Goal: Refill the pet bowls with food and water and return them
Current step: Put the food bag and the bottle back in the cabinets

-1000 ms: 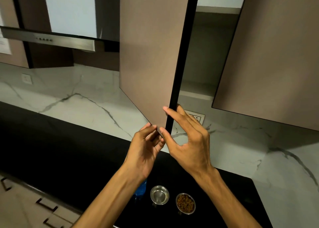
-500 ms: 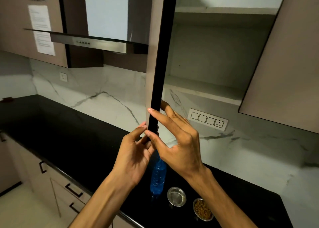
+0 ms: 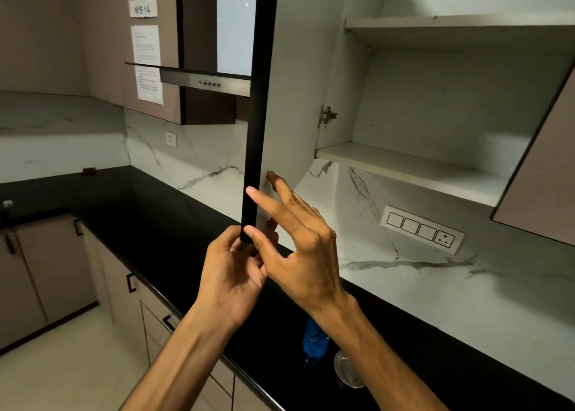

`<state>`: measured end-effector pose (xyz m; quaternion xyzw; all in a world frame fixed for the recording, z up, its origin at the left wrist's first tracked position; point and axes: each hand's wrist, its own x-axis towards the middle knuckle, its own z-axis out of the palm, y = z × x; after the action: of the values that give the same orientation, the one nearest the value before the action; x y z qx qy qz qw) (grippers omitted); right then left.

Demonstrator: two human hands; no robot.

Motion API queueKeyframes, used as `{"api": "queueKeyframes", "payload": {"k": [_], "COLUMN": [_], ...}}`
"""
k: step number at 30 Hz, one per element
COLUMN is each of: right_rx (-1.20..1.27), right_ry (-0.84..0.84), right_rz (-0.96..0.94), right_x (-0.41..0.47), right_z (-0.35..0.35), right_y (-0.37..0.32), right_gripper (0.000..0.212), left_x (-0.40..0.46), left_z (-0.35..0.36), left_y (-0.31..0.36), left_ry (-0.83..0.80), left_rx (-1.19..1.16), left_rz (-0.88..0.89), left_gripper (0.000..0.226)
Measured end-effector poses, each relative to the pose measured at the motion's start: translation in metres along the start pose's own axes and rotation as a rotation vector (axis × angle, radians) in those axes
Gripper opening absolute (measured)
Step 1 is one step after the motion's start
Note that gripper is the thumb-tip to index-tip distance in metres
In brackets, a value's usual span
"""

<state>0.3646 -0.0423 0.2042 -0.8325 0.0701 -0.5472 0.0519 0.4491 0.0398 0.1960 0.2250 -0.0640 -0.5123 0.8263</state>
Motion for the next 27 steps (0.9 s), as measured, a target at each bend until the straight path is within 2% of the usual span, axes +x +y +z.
{"api": "queueKeyframes", "payload": {"k": [2,3,8,20,27], "right_rx": [0.022,0.028,0.048,0.102,0.081], "right_ry": [-0.008,-0.009,0.001,0.013,0.014], "right_rz": [-0.001,-0.002,-0.011,-0.017,-0.014], "right_x": [0.004,0.005,0.016,0.036,0.048], "right_z": [0.011,0.016,0.042,0.110,0.141], "right_y": [-0.002,-0.003,-0.009,-0.015,-0.019], "right_gripper": [0.058,0.057,0.055,0.056,0.057], "left_x": [0.000,0.000,0.006,0.029,0.041], "left_z": [-0.002,-0.003,-0.008,-0.021,-0.030], "left_y": [0.006,0.008,0.022,0.057,0.076], "left_ry": [0.012,0.020,0.059,0.164,0.166], "left_rx": [-0.010,-0.016,0.022,-0.058,-0.038], "left_rz": [0.020,0.037,0.105,0.224,0.258], "left_gripper": [0.019,0.018,0.020,0.028,0.035]}}
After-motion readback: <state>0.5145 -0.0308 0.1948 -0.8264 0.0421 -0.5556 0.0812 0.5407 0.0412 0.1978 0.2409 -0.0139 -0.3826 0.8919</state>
